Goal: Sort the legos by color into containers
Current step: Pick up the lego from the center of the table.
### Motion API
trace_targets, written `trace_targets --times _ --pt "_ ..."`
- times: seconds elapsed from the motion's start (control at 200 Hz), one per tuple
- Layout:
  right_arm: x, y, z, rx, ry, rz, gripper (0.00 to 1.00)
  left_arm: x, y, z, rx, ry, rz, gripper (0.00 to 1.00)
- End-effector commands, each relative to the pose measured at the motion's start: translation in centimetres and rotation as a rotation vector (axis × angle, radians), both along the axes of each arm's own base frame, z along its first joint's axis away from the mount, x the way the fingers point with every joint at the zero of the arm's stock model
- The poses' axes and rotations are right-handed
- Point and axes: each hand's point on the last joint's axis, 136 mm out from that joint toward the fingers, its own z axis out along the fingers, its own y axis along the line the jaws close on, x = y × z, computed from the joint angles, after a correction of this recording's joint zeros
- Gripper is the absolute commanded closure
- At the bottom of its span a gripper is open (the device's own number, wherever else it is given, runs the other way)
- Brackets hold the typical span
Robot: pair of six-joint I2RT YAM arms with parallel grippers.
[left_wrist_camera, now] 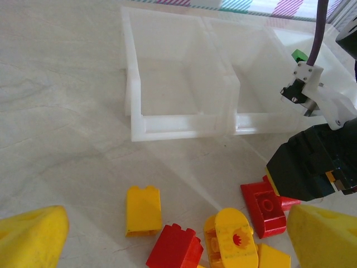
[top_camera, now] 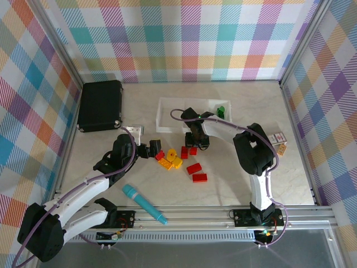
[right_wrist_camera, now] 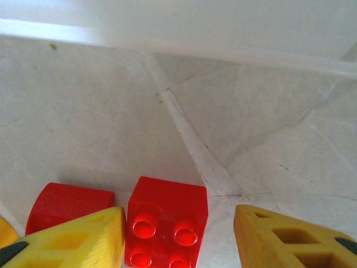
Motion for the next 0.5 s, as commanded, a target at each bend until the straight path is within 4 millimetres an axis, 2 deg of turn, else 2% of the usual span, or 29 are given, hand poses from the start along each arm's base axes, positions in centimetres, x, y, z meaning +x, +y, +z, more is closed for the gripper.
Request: trace_targets --times 0.0,0.305,0.495 --pt "-0.3 -0.3 -1.0 -0.047 0.026 0.024 0.46 -0.2 0.1 0.1 0.01 -0.018 -0.002 0.0" --pt "-0.2 -1.0 -2.0 -0.11 0.039 0.028 0.48 -0.2 0.1 0.2 0.012 -0.019 -0.003 0.0" --pt "-0.9 -1.9 -2.6 -0.131 0.046 0.01 0.5 -0.2 0.1 0.4 0.014 -0.02 -0.004 0.0"
